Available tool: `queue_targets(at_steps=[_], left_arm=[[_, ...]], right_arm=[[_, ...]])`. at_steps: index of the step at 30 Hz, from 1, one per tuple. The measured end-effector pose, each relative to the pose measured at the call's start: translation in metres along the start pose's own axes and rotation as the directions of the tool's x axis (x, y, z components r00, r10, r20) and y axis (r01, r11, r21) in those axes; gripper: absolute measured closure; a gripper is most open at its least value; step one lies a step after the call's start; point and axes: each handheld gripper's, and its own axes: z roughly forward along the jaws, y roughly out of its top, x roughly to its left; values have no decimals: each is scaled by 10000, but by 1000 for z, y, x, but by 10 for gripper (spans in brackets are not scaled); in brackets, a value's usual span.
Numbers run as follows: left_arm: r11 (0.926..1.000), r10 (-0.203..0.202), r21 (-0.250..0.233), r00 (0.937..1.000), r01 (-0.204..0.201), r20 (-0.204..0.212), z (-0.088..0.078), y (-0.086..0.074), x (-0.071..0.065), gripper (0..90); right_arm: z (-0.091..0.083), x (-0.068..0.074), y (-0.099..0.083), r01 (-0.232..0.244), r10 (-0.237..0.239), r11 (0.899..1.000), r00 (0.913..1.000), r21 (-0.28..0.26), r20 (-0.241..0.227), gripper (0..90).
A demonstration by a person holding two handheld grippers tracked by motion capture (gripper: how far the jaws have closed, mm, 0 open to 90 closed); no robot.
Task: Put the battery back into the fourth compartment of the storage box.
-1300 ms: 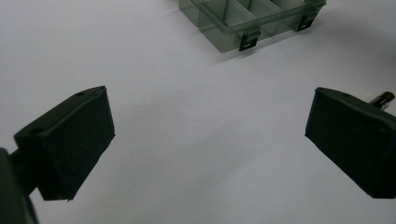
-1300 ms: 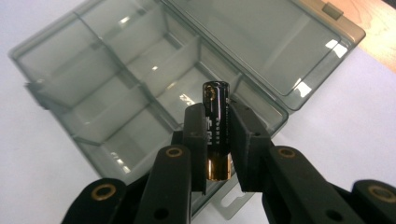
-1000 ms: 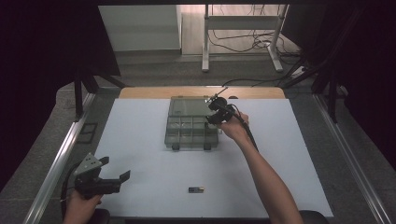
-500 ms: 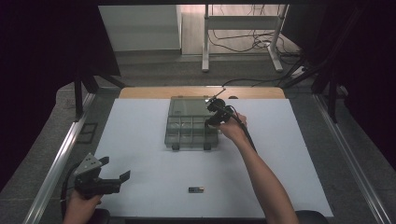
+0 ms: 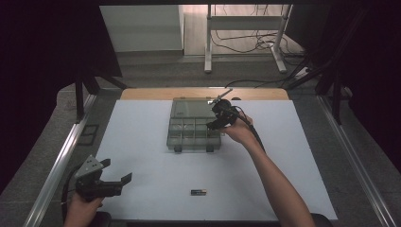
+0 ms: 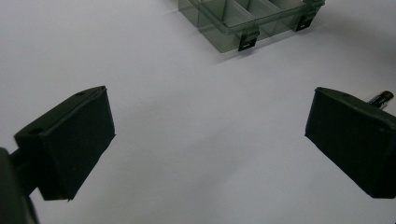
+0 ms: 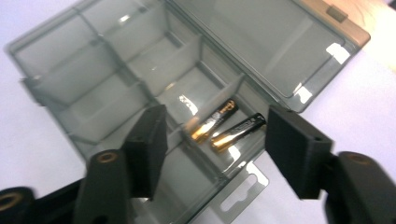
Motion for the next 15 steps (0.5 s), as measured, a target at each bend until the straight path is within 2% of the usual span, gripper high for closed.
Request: queue_targets(at_steps=[6,15], left_arm=[[10000,-14,6,10000,14,-3,0,0,0,19],[10000,-34,5,10000,34,0,0,0,0,19]], right_arm=[[-10,12,-5,536,-539,9985,9983,-137,-242,252],[-22,27,-14,808,-830,9961,9943,-351,-672,143]])
